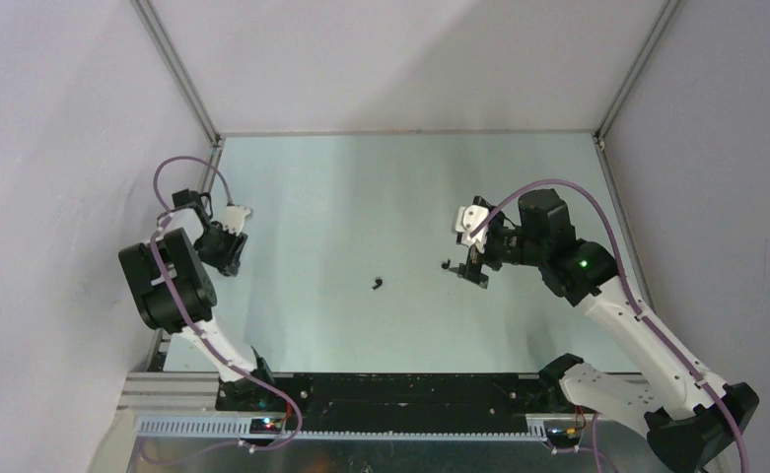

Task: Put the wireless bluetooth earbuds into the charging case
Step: Pick up the charging case from the center of the board, then pass from the left arm to the right

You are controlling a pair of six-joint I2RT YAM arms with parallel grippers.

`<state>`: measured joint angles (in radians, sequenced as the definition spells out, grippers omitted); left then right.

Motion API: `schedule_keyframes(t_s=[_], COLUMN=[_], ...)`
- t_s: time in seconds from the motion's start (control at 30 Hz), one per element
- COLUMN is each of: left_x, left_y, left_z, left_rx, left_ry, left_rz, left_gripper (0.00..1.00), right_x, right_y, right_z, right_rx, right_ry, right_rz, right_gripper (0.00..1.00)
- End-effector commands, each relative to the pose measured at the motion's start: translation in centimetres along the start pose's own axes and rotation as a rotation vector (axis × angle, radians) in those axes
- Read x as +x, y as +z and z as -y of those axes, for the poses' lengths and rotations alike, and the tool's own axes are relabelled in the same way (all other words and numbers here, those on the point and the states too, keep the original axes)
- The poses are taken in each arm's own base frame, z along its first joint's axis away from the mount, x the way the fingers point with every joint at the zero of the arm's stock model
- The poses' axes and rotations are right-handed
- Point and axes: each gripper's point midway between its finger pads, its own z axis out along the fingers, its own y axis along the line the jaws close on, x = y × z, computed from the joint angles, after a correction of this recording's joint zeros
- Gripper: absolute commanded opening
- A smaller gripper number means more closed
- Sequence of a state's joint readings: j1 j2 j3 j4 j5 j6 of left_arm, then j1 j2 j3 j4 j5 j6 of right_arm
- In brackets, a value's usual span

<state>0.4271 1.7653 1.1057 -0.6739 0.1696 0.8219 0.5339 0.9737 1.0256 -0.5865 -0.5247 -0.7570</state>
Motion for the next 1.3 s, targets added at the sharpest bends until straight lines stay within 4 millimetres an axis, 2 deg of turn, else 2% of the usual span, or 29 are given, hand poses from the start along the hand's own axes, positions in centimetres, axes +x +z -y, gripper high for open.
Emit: schedule_keyframes(t_s=[0.0,0.1,0.17,0.2,0.23,0.27,0.3,0.33,0.37,0.4,0.43,0.53,0.57,0.6,0.63,0.73,0.87,0.93,1.07,1.27], left_x=[-0.4,-2.2,-4.5,-5.6,-7.0,-8.2,-9.8,-10.9,-12.4,-13.5,-14.9,-17.7,-18.6,-19.1,-19.8,-20.8,-20.9,-20.9,-20.8,-20.9], left_y=[-1.0,-1.6,-3.1,-3.6,-4.4,-4.9,-5.9,-6.5,-7.7,-8.3,-9.5,-12.3,-13.3,-14.0,-15.0,-16.8,-17.9,-18.0,-18.1,-17.9], left_z=[2.4,4.6,6.3,7.0,8.7,9.6,11.5,12.6,14.7,16.0,18.1,23.2,24.0,25.7,26.3,29.6,32.6,33.4,34.2,33.8], left_rx=[0.073,0.092,0.073,0.070,0.072,0.073,0.080,0.091,0.106,0.123,0.141,0.234,0.245,0.284,0.288,0.336,0.402,0.411,0.424,0.393], left_ry=[0.024,0.088,0.166,0.193,0.251,0.275,0.340,0.363,0.423,0.446,0.498,0.562,0.569,0.570,0.572,0.560,0.523,0.508,0.483,0.468], left_rz=[0.032,0.095,0.175,0.216,0.257,0.297,0.344,0.385,0.435,0.475,0.520,0.632,0.664,0.686,0.712,0.767,0.795,0.802,0.814,0.827], left_gripper=[0.36,0.34,0.33,0.33,0.32,0.31,0.30,0.29,0.29,0.29,0.29,0.28,0.27,0.27,0.27,0.26,0.26,0.26,0.26,0.26], right_x=[-1.7,-2.4,-3.2,-3.6,-4.1,-4.5,-5.1,-5.3,-5.7,-5.9,-5.9,-5.1,-4.8,-4.4,-4.2,-4.1,-3.8,-3.7,-3.5,-3.4], right_y=[1.0,1.9,2.7,3.2,4.1,4.0,4.9,4.7,5.6,5.6,6.6,8.1,8.8,9.3,9.9,11.0,12.5,13.1,14.0,14.8], right_z=[2.1,3.3,4.1,5.3,5.7,7.0,7.4,8.4,9.2,9.6,10.3,11.3,11.6,11.7,11.8,11.5,10.7,9.8,8.0,5.2], right_rx=[0.081,0.102,0.080,0.092,0.065,0.075,0.036,0.020,-0.006,-0.043,-0.068,-0.101,-0.102,-0.097,-0.106,-0.142,-0.164,-0.190,-0.231,-0.264], right_ry=[0.046,0.127,0.200,0.274,0.363,0.410,0.512,0.555,0.658,0.696,0.793,0.932,0.970,0.996,1.033,1.106,1.129,1.140,1.140,1.093], right_rz=[0.064,0.084,0.116,0.139,0.174,0.200,0.248,0.287,0.330,0.360,0.390,0.411,0.419,0.418,0.429,0.435,0.416,0.396,0.350,0.271], right_gripper=[1.00,1.00,1.00,1.00,1.00,1.00,1.00,1.00,1.00,1.00,1.00,0.95,0.94,0.93,0.92,0.87,0.85,0.81,0.75,0.70])
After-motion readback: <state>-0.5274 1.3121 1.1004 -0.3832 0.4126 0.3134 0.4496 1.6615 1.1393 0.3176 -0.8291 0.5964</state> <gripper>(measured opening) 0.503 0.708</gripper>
